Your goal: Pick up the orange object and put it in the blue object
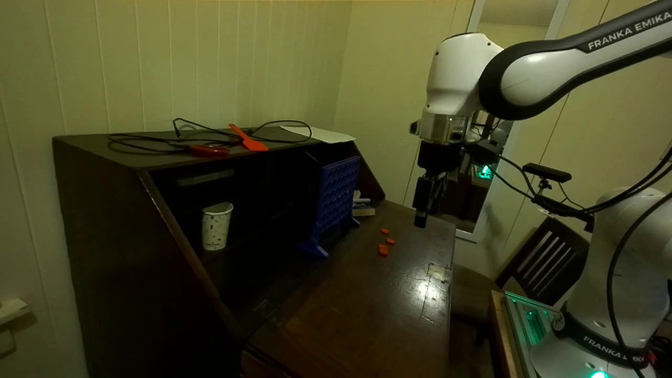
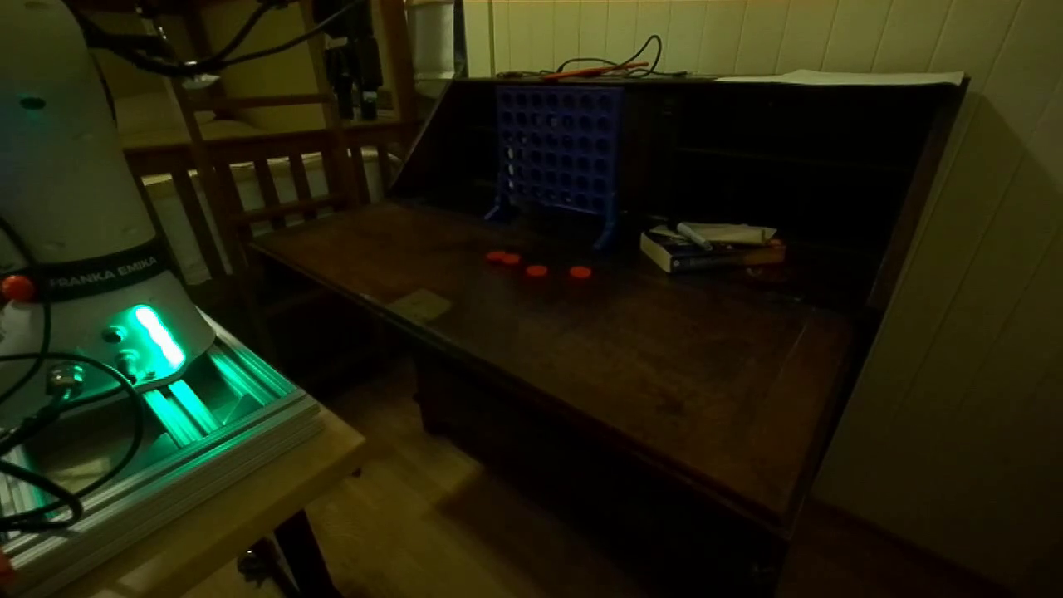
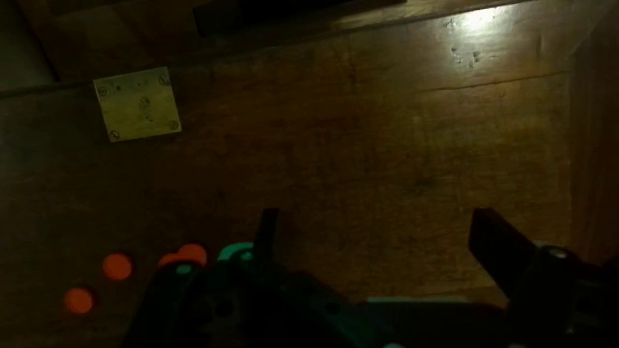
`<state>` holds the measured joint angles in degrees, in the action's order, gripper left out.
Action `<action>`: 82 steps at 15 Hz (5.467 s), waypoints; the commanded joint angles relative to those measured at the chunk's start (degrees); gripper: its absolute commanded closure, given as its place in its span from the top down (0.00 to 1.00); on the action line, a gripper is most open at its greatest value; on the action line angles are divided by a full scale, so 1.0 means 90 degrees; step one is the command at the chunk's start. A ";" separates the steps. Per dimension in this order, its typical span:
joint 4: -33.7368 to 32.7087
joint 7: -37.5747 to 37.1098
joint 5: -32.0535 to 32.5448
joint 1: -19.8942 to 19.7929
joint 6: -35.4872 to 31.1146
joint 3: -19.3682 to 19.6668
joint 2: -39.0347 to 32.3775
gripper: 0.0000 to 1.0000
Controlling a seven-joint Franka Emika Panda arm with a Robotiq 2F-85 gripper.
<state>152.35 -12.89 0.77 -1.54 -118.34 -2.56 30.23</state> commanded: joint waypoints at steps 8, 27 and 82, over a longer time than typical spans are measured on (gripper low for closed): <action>0.0389 0.0108 0.0945 -0.1297 -0.1869 0.0676 -0.0474 1.00; 0.0216 -0.0592 0.1618 -0.1693 -0.3296 0.0522 -0.1370 1.00; -0.0266 0.4220 -0.2676 -0.4439 -0.6596 -0.2675 -0.5088 1.00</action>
<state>150.45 23.99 -23.60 -40.30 -180.64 -25.68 -15.00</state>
